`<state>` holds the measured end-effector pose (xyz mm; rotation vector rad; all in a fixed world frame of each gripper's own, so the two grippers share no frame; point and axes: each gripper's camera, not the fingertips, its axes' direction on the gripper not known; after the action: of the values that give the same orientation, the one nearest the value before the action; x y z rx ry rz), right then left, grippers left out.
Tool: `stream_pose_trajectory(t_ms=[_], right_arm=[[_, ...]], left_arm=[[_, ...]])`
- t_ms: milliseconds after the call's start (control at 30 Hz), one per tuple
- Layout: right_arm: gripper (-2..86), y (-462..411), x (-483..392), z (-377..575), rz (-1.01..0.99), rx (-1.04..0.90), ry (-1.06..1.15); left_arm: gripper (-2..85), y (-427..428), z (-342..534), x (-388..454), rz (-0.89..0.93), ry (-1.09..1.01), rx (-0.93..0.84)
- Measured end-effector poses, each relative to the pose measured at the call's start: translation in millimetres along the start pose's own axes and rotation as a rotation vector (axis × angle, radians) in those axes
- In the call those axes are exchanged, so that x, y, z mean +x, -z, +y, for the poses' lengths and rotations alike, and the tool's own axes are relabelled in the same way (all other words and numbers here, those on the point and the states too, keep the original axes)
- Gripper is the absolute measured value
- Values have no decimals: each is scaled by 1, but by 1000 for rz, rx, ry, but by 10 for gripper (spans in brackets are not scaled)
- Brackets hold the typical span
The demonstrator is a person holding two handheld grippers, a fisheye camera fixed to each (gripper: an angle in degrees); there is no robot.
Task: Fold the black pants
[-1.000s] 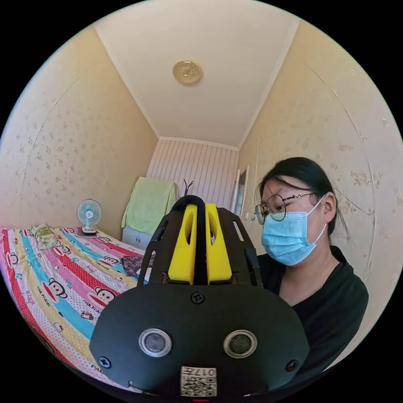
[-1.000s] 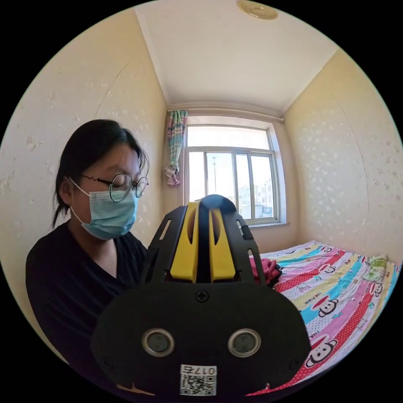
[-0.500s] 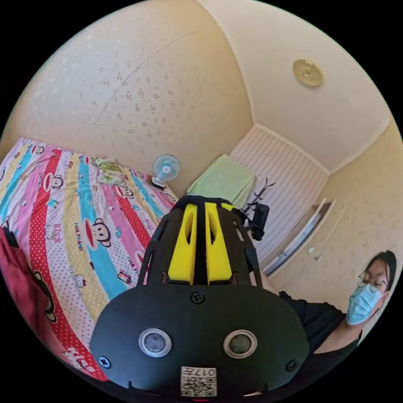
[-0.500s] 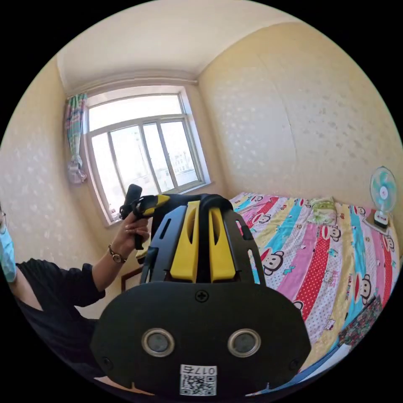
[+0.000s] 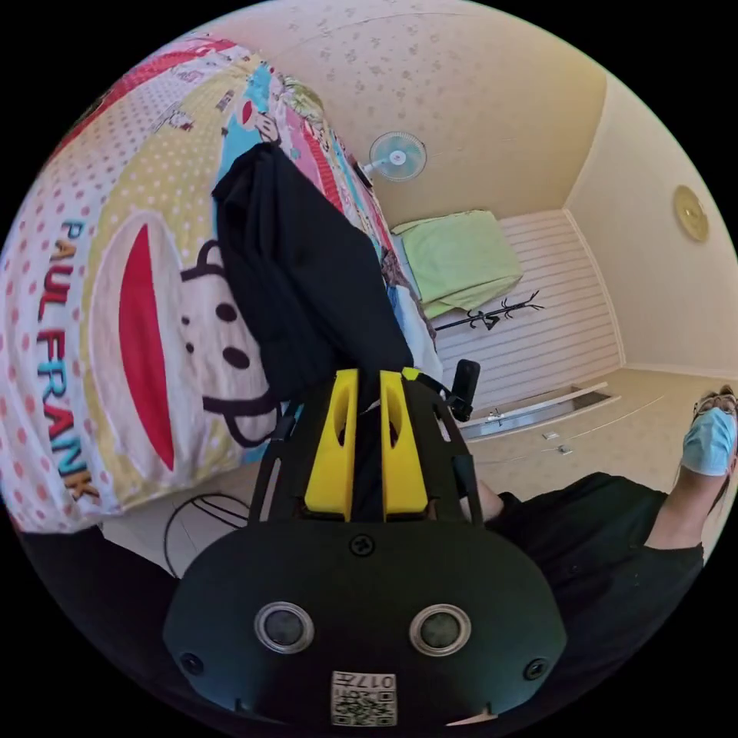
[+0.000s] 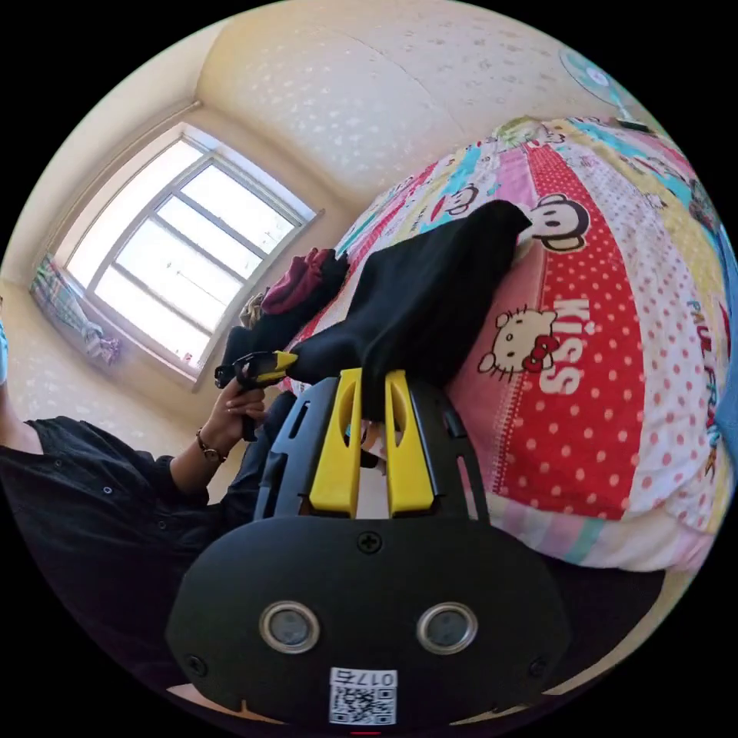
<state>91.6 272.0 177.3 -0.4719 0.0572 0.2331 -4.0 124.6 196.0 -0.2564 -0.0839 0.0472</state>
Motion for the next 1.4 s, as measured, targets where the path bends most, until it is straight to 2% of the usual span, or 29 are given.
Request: stream_pose_trajectory(t_ms=[67, 167, 300, 400, 467, 533, 633, 700, 800, 933, 1000, 1167, 1233, 1333, 1400], right_arm=[[59, 22, 13, 1, -58, 67, -35], [80, 53, 25, -23, -11, 202, -62], [170, 29, 44, -91, 19, 118, -92], [187, -25, 64, -115, 99, -23, -146], [195, -57, 75, -110, 87, -96, -192], [187, -62, 63, -96, 176, -65, -175], [151, -70, 68, -70, 29, -97, -226], [131, -62, 80, -46, -131, -140, -277], [114, -46, 67, -11, -202, -183, -248], [99, -27, 25, 23, -330, -178, -209], [91, -20, -19, 21, -384, -185, -143], [83, -42, -113, -40, -424, -246, 130], [82, -66, -142, -75, -481, -266, 209], [81, -104, -214, -132, -505, -267, 421], [84, -137, -281, -170, -440, -207, 656]], left_arm=[[91, 18, 1, -2, -19, 33, 64], [143, 44, -24, 9, -156, 11, 140], [187, 33, -84, 14, -192, 4, 102], [210, -4, -106, -9, -168, 98, 7], [215, -14, -100, -13, -200, 122, 61], [166, -20, -83, -8, -228, 145, 108], [135, -20, -58, -6, -178, 177, 157], [123, -19, -44, -3, -134, 190, 110], [113, -13, -13, 17, -73, 148, 7], [110, 26, 34, 60, 19, 170, 63], [111, 57, 42, 88, 78, 157, 138], [107, 142, 30, 171, -130, -90, 324], [107, 190, 23, 187, -147, -179, 474], [106, 254, 10, 209, -244, -279, 633], [106, 293, -5, 219, -339, -343, 731]])
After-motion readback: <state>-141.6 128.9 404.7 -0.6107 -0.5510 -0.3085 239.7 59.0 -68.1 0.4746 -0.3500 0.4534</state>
